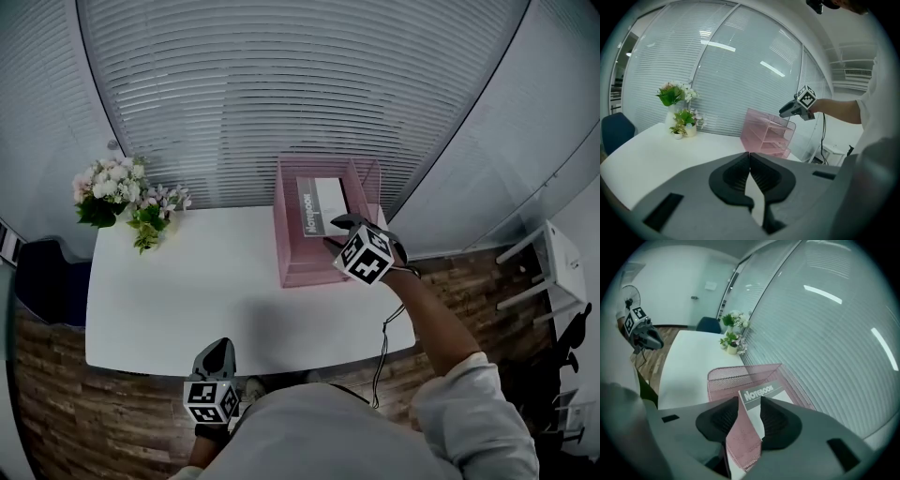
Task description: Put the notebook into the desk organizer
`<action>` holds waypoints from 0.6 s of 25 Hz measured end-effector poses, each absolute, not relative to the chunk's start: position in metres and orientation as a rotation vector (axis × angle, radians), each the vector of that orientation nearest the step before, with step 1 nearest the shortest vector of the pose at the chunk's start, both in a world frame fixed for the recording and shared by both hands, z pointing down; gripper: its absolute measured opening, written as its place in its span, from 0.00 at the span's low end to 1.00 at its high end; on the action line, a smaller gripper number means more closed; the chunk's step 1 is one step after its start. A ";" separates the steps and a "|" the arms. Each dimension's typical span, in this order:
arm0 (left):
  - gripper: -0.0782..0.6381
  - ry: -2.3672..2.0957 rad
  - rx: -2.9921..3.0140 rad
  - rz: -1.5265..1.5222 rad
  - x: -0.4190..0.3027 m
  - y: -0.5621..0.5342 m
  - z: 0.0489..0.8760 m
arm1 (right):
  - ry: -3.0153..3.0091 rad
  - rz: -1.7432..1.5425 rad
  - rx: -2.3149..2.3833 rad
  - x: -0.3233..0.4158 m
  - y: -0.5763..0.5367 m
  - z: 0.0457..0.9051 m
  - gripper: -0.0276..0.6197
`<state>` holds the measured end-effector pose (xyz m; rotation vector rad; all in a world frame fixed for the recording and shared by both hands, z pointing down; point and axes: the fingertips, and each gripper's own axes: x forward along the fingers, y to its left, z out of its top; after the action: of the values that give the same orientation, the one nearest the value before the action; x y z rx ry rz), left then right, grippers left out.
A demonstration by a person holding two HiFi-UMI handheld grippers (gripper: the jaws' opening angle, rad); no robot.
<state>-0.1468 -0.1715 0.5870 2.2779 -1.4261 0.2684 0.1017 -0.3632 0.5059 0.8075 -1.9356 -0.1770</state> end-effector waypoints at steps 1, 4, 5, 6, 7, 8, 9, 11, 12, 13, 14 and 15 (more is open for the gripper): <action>0.12 -1.420 2.282 0.271 -0.145 -0.172 0.587 | -1.957 -0.174 0.859 0.103 -0.360 0.501 0.28; 0.12 -1.405 2.299 0.276 -0.140 -0.174 0.585 | -2.013 -0.164 1.002 0.110 -0.348 0.487 0.22; 0.12 -1.401 2.306 0.277 -0.138 -0.174 0.584 | -2.031 -0.159 1.047 0.113 -0.344 0.483 0.21; 0.12 -1.396 2.312 0.278 -0.136 -0.175 0.583 | -2.051 -0.152 1.092 0.116 -0.339 0.479 0.18; 0.12 -1.392 2.318 0.281 -0.134 -0.176 0.582 | -2.071 -0.145 1.135 0.119 -0.334 0.475 0.16; 0.12 -1.388 2.323 0.284 -0.132 -0.176 0.580 | -2.090 -0.136 1.174 0.122 -0.328 0.471 0.14; 0.12 -1.385 2.328 0.287 -0.130 -0.176 0.579 | -2.107 -0.128 1.208 0.124 -0.322 0.469 0.13; 0.12 -1.381 2.339 0.291 -0.127 -0.177 0.576 | -2.141 -0.118 1.260 0.128 -0.310 0.464 0.10; 0.12 -1.379 2.344 0.293 -0.126 -0.178 0.575 | -2.159 -0.116 1.282 0.129 -0.304 0.462 0.09; 0.12 -1.378 2.348 0.295 -0.124 -0.178 0.574 | -2.175 -0.114 1.302 0.131 -0.299 0.461 0.08; 0.12 -1.376 2.352 0.297 -0.123 -0.179 0.573 | -2.186 -0.113 1.321 0.132 -0.294 0.459 0.07; 0.12 -1.375 2.356 0.300 -0.122 -0.179 0.572 | -2.196 -0.113 1.342 0.134 -0.289 0.457 0.07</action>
<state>-0.1218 -0.1791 0.5722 2.3561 -1.3755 0.2996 0.1344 -0.2895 0.4569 1.3416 -2.1957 -0.1126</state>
